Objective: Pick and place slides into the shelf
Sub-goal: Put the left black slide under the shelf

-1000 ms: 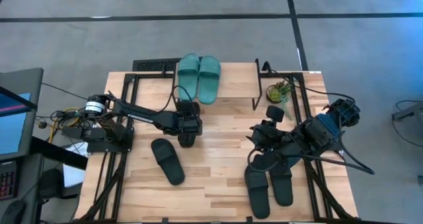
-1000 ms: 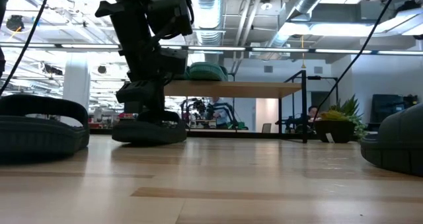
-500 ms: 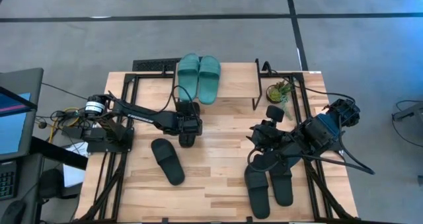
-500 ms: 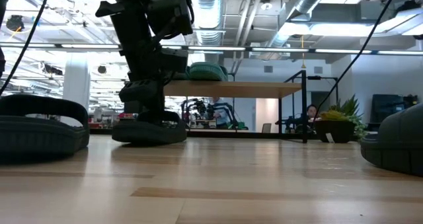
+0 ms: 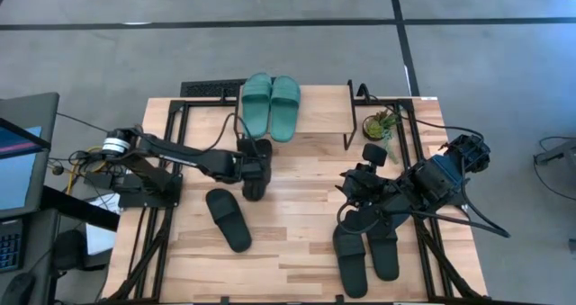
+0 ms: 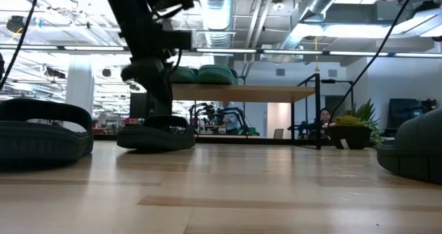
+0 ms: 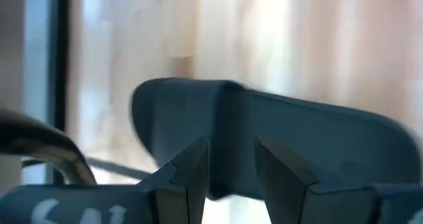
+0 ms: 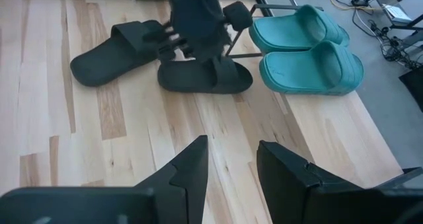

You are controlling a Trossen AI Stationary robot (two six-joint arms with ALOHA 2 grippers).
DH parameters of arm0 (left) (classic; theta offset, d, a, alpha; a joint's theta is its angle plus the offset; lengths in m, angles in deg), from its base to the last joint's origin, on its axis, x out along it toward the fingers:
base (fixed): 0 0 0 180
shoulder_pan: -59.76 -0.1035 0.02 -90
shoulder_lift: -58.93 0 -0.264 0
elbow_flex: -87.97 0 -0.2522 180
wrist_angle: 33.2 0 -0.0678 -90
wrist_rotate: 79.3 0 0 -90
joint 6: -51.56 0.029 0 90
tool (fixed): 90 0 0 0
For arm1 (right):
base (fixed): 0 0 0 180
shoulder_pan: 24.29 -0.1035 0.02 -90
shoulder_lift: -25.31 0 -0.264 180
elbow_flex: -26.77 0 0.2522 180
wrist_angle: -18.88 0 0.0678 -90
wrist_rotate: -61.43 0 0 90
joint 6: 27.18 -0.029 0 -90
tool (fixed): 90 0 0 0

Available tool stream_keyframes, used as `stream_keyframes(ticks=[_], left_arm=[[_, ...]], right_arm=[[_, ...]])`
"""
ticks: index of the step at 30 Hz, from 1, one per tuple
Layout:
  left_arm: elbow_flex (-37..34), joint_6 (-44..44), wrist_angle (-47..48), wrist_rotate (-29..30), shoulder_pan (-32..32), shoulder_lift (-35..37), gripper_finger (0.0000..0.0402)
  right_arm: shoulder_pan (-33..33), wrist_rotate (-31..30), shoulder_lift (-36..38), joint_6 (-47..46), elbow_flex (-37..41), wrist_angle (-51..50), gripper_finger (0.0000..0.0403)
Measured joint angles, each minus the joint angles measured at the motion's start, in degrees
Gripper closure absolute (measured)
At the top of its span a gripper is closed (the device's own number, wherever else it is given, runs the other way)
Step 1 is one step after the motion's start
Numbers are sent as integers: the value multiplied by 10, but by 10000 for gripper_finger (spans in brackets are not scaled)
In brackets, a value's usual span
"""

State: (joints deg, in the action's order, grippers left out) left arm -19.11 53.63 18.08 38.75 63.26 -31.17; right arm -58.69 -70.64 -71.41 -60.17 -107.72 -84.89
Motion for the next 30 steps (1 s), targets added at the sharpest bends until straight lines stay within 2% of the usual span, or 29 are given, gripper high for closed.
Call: stream_keyframes(ticks=[9,16,30], left_arm=[[0,40,27,-120,45,69,289],[-15,58,31,-185,80,69,290],[-95,4,-50,-172,108,69,290]], right_arm=[[-1,0,0,0,0,0,285],[-1,0,0,0,0,0,285],[-1,0,0,0,0,0,285]])
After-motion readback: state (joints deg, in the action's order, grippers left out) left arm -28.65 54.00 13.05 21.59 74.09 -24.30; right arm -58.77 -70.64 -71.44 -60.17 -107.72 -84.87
